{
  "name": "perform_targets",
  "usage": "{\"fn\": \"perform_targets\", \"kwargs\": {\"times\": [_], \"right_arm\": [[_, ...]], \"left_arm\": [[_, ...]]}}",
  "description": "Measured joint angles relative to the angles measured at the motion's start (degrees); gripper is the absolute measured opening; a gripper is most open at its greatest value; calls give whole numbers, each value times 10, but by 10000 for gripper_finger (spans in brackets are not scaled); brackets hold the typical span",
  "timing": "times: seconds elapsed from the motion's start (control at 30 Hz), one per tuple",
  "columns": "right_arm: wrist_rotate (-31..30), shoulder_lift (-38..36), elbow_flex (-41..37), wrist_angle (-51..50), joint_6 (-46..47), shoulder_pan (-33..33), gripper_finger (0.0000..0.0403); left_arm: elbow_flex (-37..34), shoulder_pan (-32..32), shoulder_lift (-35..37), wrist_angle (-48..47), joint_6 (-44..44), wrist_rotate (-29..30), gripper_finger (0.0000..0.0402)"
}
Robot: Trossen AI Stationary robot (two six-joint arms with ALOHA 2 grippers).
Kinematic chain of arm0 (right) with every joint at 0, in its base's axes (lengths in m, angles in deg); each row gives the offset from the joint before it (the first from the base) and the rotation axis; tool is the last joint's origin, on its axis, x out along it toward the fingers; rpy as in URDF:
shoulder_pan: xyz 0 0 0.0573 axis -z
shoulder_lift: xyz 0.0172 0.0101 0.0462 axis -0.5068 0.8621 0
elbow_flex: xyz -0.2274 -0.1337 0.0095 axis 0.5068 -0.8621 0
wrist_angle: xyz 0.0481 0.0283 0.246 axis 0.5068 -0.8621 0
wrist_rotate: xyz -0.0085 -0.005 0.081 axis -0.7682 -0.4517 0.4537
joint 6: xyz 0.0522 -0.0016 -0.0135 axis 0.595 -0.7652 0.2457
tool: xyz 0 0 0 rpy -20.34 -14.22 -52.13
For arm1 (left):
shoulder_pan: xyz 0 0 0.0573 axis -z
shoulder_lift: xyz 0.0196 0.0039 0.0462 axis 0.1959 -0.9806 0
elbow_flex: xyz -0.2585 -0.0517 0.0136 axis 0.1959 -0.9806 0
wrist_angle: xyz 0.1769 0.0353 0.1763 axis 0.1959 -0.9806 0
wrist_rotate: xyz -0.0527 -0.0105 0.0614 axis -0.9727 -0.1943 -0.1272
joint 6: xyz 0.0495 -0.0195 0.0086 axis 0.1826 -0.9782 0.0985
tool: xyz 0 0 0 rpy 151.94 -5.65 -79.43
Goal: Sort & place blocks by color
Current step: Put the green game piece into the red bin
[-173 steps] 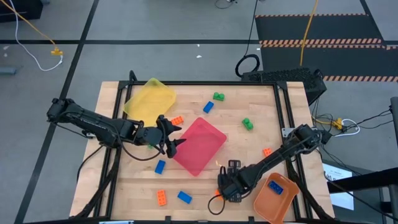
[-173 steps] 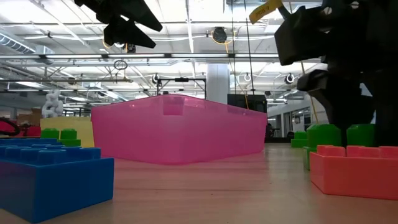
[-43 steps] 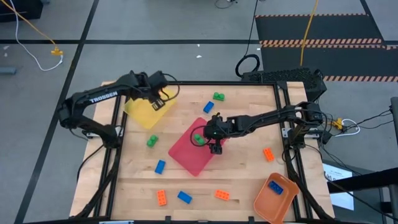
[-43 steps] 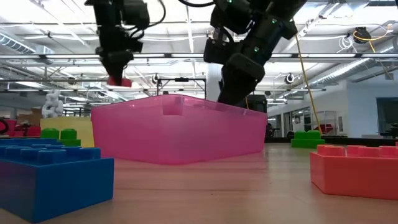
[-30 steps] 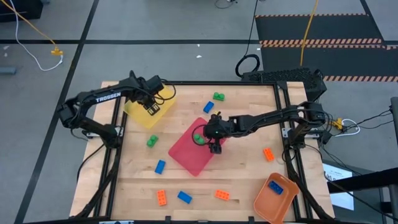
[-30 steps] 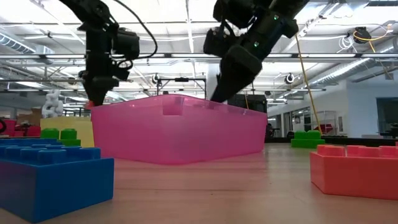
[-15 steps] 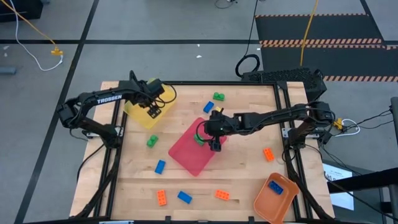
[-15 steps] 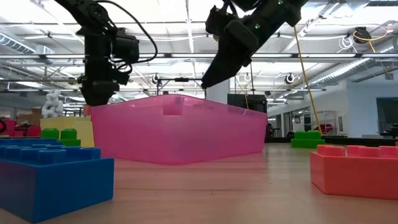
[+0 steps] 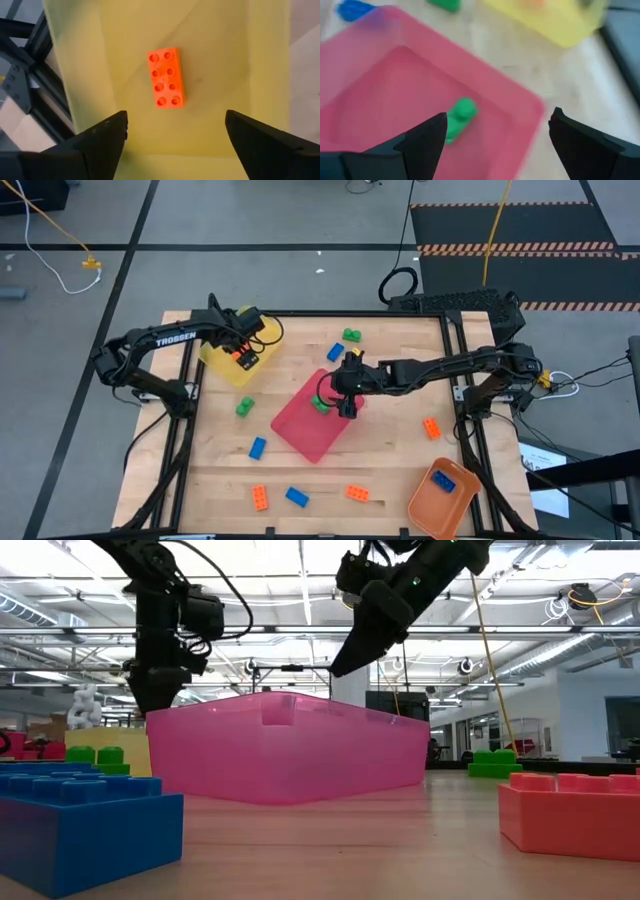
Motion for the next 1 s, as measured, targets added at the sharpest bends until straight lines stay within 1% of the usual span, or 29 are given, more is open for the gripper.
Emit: {"fn": "perform_targets", "kwargs": {"times": [0.1,0.2,0.27,0.37,0.43,0.57,0.67,0.83,0.93,1.0], "right_arm": [[-37,-19,0,3,-18,9,331],[-43,-40,0,7,-23,23,331],[-43,-53,0,5,-23,31,331],[-43,-68,0,-9,-24,42,331],[-44,-80,0,-28,-21,48,331],[-46,-99,0,-86,-4,58,328],[-46,-116,-4,-122,12,62,326],[-42,-162,-61,-122,30,61,325],[-42,-203,-101,-119,54,61,324],[-42,-232,-123,-117,70,62,324]], "left_arm": [[48,13,0,-41,-3,-1,317],[103,42,7,-51,-10,-3,305],[130,72,18,-24,-6,-18,298],[139,120,40,57,12,-55,292],[135,149,53,110,16,-66,288],[117,196,62,155,9,-66,282],[83,231,62,201,0,-66,280],[9,287,62,303,-15,-66,280],[-24,315,84,338,-31,-61,280],[-40,328,112,369,-37,-60,280]]}}
